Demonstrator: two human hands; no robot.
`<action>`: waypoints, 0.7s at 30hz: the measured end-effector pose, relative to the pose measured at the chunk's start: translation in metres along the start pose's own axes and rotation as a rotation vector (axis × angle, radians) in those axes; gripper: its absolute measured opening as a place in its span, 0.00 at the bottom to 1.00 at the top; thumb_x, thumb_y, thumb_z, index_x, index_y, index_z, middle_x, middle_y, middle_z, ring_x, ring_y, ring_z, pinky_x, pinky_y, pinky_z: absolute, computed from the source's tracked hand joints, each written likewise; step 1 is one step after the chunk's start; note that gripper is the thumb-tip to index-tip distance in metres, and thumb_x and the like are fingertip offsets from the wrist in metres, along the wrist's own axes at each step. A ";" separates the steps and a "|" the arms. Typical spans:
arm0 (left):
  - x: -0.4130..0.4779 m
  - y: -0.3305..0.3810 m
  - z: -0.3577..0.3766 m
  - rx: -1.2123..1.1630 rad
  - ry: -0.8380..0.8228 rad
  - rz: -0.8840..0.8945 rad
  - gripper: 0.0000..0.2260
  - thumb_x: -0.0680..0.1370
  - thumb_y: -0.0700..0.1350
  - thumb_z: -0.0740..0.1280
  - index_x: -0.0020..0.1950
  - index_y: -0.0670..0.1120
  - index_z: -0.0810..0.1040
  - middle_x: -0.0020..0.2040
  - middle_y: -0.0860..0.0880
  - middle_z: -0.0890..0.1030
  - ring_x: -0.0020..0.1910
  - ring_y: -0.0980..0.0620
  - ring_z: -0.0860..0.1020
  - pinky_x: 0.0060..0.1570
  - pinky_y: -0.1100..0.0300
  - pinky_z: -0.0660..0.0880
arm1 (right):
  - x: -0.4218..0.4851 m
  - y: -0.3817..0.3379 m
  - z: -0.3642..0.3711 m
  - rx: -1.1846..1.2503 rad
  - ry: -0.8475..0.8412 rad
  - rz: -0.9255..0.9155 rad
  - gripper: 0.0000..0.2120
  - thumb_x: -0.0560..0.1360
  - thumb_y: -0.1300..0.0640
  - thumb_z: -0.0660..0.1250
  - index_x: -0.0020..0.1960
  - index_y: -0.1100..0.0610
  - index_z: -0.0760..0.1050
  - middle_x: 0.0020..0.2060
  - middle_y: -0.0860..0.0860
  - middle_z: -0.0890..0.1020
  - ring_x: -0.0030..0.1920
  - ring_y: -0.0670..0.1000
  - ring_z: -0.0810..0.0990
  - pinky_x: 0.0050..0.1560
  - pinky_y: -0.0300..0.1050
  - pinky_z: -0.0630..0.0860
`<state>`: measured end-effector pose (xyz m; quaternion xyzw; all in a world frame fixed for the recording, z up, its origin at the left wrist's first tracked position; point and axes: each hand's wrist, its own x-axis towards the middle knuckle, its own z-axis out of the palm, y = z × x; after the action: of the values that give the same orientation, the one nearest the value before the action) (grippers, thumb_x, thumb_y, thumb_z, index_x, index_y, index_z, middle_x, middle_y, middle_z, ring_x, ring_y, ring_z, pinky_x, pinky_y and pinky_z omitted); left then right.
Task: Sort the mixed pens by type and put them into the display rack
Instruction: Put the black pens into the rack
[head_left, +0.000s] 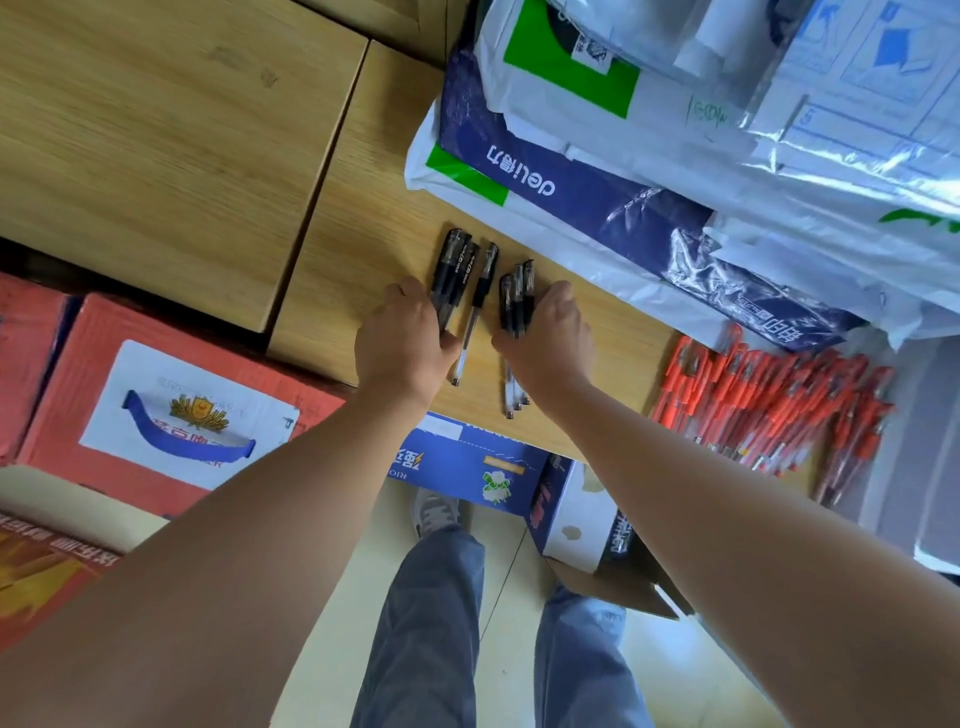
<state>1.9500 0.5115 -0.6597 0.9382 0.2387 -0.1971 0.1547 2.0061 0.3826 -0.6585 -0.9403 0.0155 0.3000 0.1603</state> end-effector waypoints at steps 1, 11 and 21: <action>0.001 0.001 -0.001 0.022 -0.013 0.000 0.18 0.76 0.51 0.68 0.57 0.38 0.71 0.50 0.42 0.76 0.44 0.43 0.78 0.36 0.56 0.72 | -0.001 0.001 -0.001 -0.008 -0.006 -0.007 0.23 0.71 0.52 0.72 0.56 0.58 0.62 0.47 0.53 0.73 0.43 0.52 0.73 0.39 0.43 0.68; -0.001 0.003 0.003 -0.080 0.021 0.038 0.11 0.79 0.44 0.59 0.53 0.37 0.72 0.44 0.41 0.76 0.40 0.42 0.77 0.34 0.54 0.75 | -0.002 0.019 -0.006 -0.046 -0.017 -0.121 0.15 0.76 0.60 0.65 0.61 0.61 0.65 0.46 0.53 0.70 0.43 0.52 0.70 0.41 0.44 0.66; -0.008 0.025 0.022 -0.204 -0.005 -0.024 0.14 0.79 0.52 0.64 0.55 0.42 0.70 0.46 0.44 0.80 0.47 0.40 0.79 0.37 0.55 0.66 | 0.003 0.040 -0.024 0.352 -0.192 -0.104 0.05 0.81 0.59 0.55 0.55 0.61 0.64 0.41 0.56 0.79 0.34 0.51 0.76 0.30 0.44 0.70</action>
<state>1.9498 0.4787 -0.6704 0.9143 0.2682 -0.1760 0.2475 2.0173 0.3374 -0.6536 -0.8645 0.0038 0.3720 0.3379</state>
